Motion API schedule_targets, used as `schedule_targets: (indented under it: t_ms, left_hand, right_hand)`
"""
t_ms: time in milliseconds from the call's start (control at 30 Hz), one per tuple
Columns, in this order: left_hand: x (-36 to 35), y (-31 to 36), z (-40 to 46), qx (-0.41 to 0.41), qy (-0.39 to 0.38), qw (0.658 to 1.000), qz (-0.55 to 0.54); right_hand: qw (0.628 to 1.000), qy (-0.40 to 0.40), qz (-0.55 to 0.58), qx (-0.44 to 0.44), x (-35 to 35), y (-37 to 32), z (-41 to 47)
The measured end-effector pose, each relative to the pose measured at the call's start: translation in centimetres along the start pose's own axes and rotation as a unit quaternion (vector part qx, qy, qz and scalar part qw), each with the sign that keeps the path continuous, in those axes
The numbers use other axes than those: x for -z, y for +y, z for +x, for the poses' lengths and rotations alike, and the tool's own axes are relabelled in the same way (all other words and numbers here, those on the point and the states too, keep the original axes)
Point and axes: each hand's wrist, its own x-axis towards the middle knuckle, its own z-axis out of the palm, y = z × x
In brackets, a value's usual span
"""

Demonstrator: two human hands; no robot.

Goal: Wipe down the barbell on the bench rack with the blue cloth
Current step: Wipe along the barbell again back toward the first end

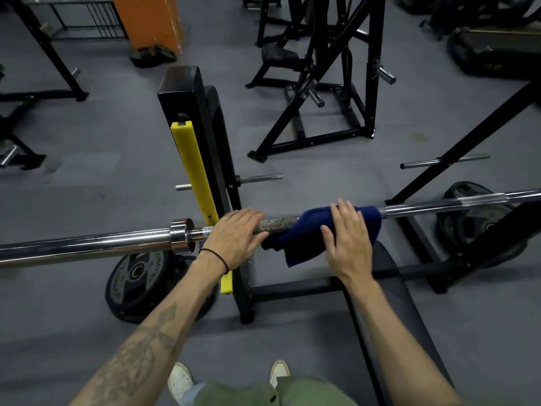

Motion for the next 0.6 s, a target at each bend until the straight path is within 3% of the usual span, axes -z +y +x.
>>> schedule_targets:
  t_ms: [67, 100, 133, 233, 300, 400, 467, 500, 600]
  left_hand:
    - [0.0, 0.0, 0.2, 0.003, -0.001, 1.000, 0.003]
    - [0.0, 0.1, 0.2, 0.005, -0.002, 1.000, 0.005]
    - [0.0, 0.2, 0.1, 0.007, -0.003, 1.000, 0.006]
    - [0.0, 0.1, 0.0, 0.007, -0.015, 1.000, 0.001]
    - [0.0, 0.0, -0.1, 0.006, -0.011, 1.000, 0.000]
    - [-0.1, -0.1, 0.0, 0.005, -0.006, 1.000, 0.004]
    - [-0.1, -0.1, 0.1, 0.006, -0.004, 1.000, 0.003]
    - [-0.1, 0.0, 0.0, 0.007, -0.002, 1.000, 0.003]
    - [0.1, 0.1, 0.0, 0.004, -0.001, 1.000, -0.002]
  right_hand:
    - [0.991, 0.042, 0.044, -0.118, -1.5, -3.6, -0.2]
    - [0.987, 0.040, 0.070, -0.137, -2.2, -5.9, -0.4]
    - [0.990, 0.020, 0.085, -0.113, -2.6, -7.5, -0.7]
    - [0.995, -0.056, 0.036, 0.080, -1.7, -5.7, -1.0]
    - [0.992, -0.034, -0.025, 0.122, -0.6, -1.5, -0.2]
    - [0.999, 0.017, -0.023, -0.030, 0.3, 1.0, 0.4]
    - [0.992, 0.035, 0.004, -0.125, -1.2, -2.1, 0.7]
    - [0.991, 0.030, 0.023, -0.132, -1.9, -4.0, 0.6]
    - [0.998, -0.045, 0.017, 0.031, -2.2, -5.7, -0.7]
